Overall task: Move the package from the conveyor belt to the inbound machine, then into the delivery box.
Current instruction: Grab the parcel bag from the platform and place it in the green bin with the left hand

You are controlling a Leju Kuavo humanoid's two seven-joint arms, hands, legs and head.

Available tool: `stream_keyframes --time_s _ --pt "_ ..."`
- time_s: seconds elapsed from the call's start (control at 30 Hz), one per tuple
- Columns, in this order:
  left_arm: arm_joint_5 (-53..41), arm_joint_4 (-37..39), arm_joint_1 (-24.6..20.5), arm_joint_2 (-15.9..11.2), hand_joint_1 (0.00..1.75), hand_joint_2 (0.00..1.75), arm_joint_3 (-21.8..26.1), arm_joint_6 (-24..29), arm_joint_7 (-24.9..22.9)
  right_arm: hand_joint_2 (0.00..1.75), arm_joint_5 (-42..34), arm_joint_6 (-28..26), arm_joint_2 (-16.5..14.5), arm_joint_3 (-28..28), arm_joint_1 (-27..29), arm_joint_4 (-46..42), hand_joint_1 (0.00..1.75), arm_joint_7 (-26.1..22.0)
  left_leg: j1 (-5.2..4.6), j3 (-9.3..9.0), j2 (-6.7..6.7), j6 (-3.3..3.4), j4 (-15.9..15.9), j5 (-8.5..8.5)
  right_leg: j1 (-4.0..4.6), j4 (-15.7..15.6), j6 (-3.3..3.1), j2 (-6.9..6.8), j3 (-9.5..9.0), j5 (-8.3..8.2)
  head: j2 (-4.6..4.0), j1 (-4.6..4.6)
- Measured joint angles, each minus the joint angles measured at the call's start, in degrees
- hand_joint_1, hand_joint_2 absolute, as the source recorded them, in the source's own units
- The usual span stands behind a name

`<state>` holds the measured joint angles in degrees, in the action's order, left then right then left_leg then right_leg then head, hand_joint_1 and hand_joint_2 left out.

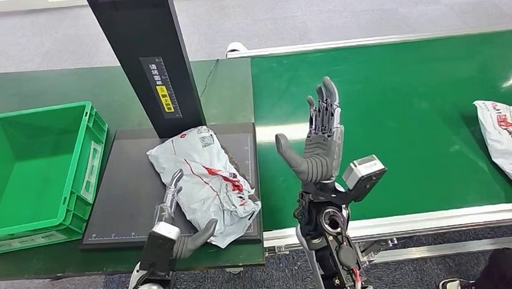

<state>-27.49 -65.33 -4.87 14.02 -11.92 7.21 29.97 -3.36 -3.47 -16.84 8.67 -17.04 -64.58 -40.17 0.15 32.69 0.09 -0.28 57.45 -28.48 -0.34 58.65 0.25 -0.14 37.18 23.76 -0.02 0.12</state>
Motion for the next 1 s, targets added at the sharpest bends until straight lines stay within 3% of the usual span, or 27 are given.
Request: stream_keyframes --time_s 0.27,0.47,0.63,0.87,0.9,1.0 --pt "-3.7 22.7 -17.3 -1.3 0.00 1.75 0.8 2.9 -3.7 1.75 -0.5 0.3 -1.1 0.0 1.2 -4.1 0.00 0.0 -0.01 -0.03 0.03 -0.09 0.0 0.19 0.01 0.0 -0.18 0.00 -0.02 -0.17 0.00 0.00" --pt "-6.9 34.8 -25.6 -2.5 0.00 1.75 1.5 3.8 -9.6 1.75 -0.9 0.3 -1.2 0.5 2.3 -6.1 0.00 0.0 0.00 -0.03 0.00 -0.10 0.0 0.19 0.02 0.1 -0.18 0.00 -0.02 -0.17 0.01 -0.01" --pt "-9.3 40.1 -29.9 -2.8 0.00 1.75 1.4 3.2 -12.3 1.75 -1.3 0.2 -1.2 0.6 2.5 -6.5 0.00 0.0 0.00 -0.09 0.02 -0.09 0.0 0.19 0.00 0.0 -0.18 0.00 -0.09 -0.17 0.01 -0.01" --pt "-10.3 43.1 -31.7 -2.9 0.00 1.75 1.3 2.5 -12.3 1.75 -1.4 0.2 -1.2 0.6 2.6 -6.5 0.00 0.0 -0.01 -0.22 0.00 -0.11 0.0 0.23 0.01 0.1 -0.19 0.00 -0.22 -0.18 0.00 -0.01" --pt "-10.5 43.3 -31.8 -2.9 0.16 1.75 1.3 2.5 -12.3 1.75 -1.4 0.2 -1.2 0.6 2.6 -6.5 0.00 0.0 -0.01 -0.23 0.00 -0.12 0.0 0.23 0.01 0.1 -0.19 0.00 -0.23 -0.18 0.00 -0.01" --pt "-11.2 43.9 -32.0 -2.9 1.42 1.75 1.1 2.2 -12.4 1.75 -1.5 0.2 -1.1 0.6 2.8 -6.5 0.00 0.0 -0.01 -0.26 0.00 -0.12 0.0 0.23 0.01 0.1 -0.19 0.00 -0.26 -0.18 0.00 -0.01"
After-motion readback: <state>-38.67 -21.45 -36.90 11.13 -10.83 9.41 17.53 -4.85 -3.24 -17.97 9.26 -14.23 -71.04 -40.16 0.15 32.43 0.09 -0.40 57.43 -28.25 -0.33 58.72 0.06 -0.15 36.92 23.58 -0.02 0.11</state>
